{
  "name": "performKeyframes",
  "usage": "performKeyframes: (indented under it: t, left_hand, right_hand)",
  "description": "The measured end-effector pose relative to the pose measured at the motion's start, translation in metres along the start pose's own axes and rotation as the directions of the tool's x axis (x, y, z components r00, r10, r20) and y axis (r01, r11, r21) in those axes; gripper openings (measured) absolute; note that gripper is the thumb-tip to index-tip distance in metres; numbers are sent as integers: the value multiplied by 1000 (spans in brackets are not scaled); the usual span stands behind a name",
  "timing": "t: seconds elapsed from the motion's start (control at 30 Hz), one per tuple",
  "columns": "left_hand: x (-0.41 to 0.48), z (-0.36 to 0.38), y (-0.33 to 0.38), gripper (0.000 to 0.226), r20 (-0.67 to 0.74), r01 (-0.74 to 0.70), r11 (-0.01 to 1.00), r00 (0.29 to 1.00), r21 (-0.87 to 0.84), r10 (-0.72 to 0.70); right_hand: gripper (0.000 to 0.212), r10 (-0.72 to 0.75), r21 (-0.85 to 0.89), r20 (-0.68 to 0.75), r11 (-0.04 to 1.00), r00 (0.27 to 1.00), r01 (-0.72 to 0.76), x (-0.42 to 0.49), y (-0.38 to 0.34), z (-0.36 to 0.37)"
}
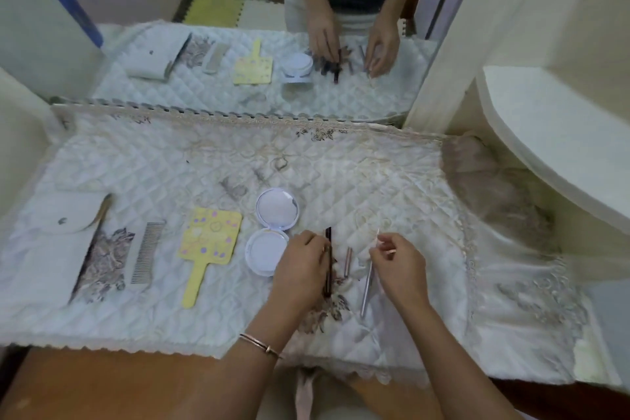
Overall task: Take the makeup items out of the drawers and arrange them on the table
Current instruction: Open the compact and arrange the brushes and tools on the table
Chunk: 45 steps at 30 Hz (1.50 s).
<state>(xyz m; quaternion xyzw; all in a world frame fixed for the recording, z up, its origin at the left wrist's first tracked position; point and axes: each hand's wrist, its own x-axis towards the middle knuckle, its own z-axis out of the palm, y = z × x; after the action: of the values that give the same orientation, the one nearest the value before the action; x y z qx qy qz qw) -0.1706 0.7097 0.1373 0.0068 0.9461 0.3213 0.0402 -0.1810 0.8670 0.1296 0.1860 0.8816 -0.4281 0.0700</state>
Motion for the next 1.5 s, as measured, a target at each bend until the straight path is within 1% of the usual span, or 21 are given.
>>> performKeyframes:
  t: [0.1, 0.2, 0.37, 0.47, 0.57, 0.63, 0.7, 0.73, 0.83, 0.93, 1.0, 1.1, 1.17, 1.2, 1.23, 1.27, 1.3, 1.37, 1.43, 1.47, 1.5]
  left_hand:
    - [-18, -29, -27, 19, -96, 82, 996, 992, -28, -84]
    - [-40, -68, -67, 21, -165, 217, 974, 960, -59, -224]
    - [-69, -141, -154, 21, -339, 389, 911, 846, -136, -412]
    - [-74, -183, -209, 25, -388, 419, 896, 809, -143, -441]
    - [-72, -213, -268, 39, -354, 470, 880, 813, -71, -463]
    - [-66, -227, -299, 50, -312, 490, 871, 826, -14, -470]
    - [-58, -235, -319, 63, -237, 483, 875, 852, 18, -466]
    - [-55, -236, -325, 66, -193, 472, 882, 865, 5, -462]
    - [-50, -236, -333, 70, -96, 433, 896, 892, -103, -442]
    - [-45, -236, -342, 78, -11, 453, 865, 884, -215, -466]
    - [-40, -237, -346, 77, 31, 481, 817, 866, -318, -499]
    - [-29, -243, -349, 74, 67, 532, 708, 819, -465, -570]
    - [-24, -246, -349, 66, 73, 518, 733, 835, -441, -546]
    - [-22, -247, -347, 61, 63, 498, 760, 851, -417, -522]
    - [-22, -249, -345, 54, 48, 473, 780, 865, -409, -500]
    - [-22, -250, -343, 46, 39, 452, 783, 874, -428, -484]
    - [-22, -253, -341, 37, 45, 438, 761, 878, -479, -477]
    - [-25, -260, -336, 26, 115, 419, 652, 883, -632, -456]
    - [-28, -269, -327, 28, 209, 412, 554, 895, -723, -394]
    - [-30, -273, -323, 30, 249, 409, 521, 903, -749, -351]
    - [-31, -276, -317, 32, 281, 403, 495, 910, -770, -305]
  right_hand:
    - [26, -99, -71, 37, 992, 994, 102, -2, -17, 2]
    - [25, -235, -105, 84, 964, 969, 243, -8, -48, 18]
    - [27, -417, -173, 256, 868, 872, 465, -32, -106, 79]
    - [27, -485, -191, 326, 807, 811, 559, -56, -142, 132]
    - [28, -504, -193, 368, 781, 781, 595, -81, -175, 191]
    - [29, -517, -214, 419, 743, 747, 634, -93, -198, 231]
    - [30, -517, -231, 464, 713, 720, 661, -99, -222, 264]
    - [32, -518, -236, 478, 702, 709, 672, -101, -232, 279]
    - [42, -545, -270, 504, 637, 669, 722, -103, -256, 314]
    - [55, -537, -326, 576, 541, 617, 775, -100, -273, 338]
    - [51, -535, -346, 585, 515, 610, 784, -96, -278, 344]
    - [42, -532, -371, 593, 485, 604, 792, -88, -277, 347]
    - [39, -513, -368, 606, 497, 608, 786, -86, -277, 343]
    - [36, -507, -363, 581, 539, 637, 760, -86, -279, 341]
    - [34, -505, -356, 528, 598, 683, 718, -87, -283, 337]
    - [30, -508, -342, 456, 658, 730, 671, -88, -289, 331]
    - [26, -528, -308, 379, 702, 760, 642, -89, -295, 325]
    - [21, -567, -204, 224, 768, 793, 607, -87, -306, 310]
    - [16, -560, -82, 37, 823, 827, 561, -81, -316, 288]
    - [14, -558, -71, -40, 829, 829, 555, -77, -319, 276]
    - [17, -565, -107, -92, 824, 820, 556, -74, -321, 266]
